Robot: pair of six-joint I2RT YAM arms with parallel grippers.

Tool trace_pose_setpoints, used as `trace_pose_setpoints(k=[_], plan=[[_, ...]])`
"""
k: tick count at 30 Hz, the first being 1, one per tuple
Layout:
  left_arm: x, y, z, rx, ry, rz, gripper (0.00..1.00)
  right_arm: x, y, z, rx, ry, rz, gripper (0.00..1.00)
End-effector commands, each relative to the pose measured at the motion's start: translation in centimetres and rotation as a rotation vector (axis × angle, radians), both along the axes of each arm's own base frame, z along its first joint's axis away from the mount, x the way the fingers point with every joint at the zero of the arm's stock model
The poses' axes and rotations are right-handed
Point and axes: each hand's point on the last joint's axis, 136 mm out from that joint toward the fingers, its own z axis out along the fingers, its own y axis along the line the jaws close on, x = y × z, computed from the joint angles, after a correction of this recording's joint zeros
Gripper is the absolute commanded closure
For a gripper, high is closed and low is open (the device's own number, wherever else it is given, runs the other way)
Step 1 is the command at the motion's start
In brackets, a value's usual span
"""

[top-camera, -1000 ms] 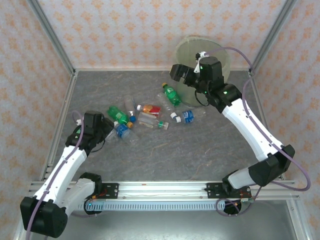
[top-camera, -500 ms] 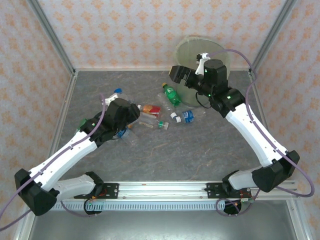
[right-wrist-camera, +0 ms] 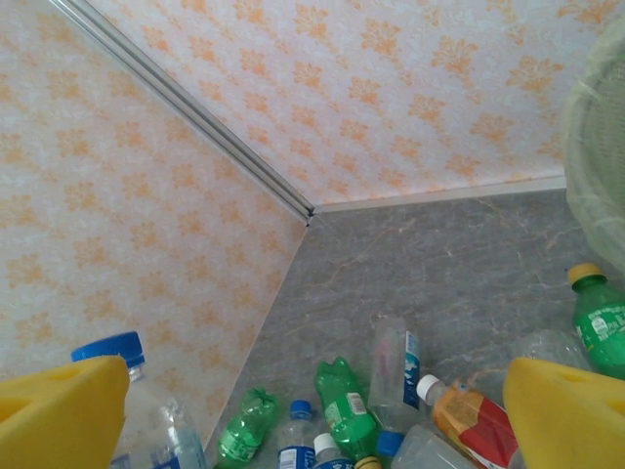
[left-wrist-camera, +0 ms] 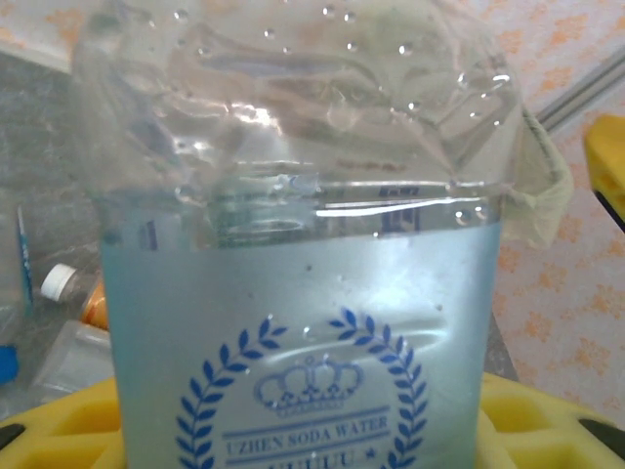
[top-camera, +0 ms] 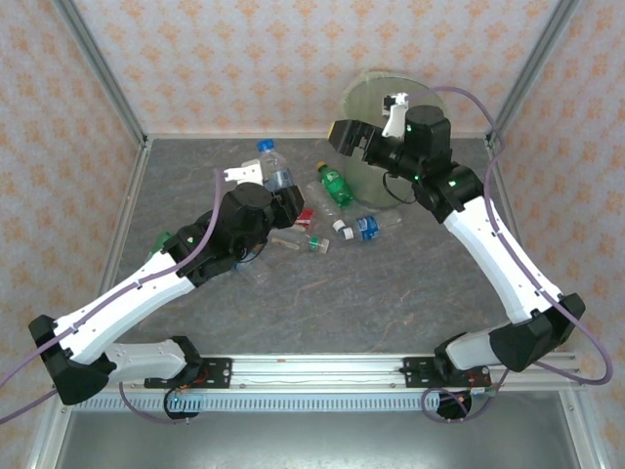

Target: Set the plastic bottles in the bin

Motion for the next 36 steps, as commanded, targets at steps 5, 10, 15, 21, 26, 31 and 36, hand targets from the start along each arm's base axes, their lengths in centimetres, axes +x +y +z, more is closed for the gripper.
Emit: trace_pose_setpoints(k=[5, 10, 15, 21, 26, 31, 36], plan=[[-0.1, -1.9, 3.8, 0.079, -0.167, -0.131, 0.51, 0.5, 1.8, 2.1, 0.086, 0.021, 0.153, 0.12], [-0.3, -2.8, 4.1, 0.119, -0.191, -0.19, 0.52, 0.4, 3.5, 3.3, 0.116, 0.03, 0.26, 0.17], [0.0, -3.2, 3.7, 0.137, -0.194, -0.203, 0.52, -1.1, 4.7, 4.4, 0.139, 0.002, 0.355, 0.18], [0.2, -4.5, 2.8, 0.138, -0.175, -0.246, 0.52, -3.3, 6.0, 4.3, 0.104, -0.035, 0.438, 0.23], [0.3, -5.5, 2.5, 0.144, -0.161, -0.282, 0.52, -3.5, 6.6, 3.6, 0.083, -0.027, 0.452, 0.29], [0.4, -6.0, 2.5, 0.138, -0.158, -0.302, 0.52, -3.7, 7.3, 2.5, 0.059, 0.0, 0.473, 0.35], [0.3, -6.6, 2.4, 0.134, -0.148, -0.325, 0.52, -3.5, 7.4, 1.4, 0.031, 0.021, 0.471, 0.4]])
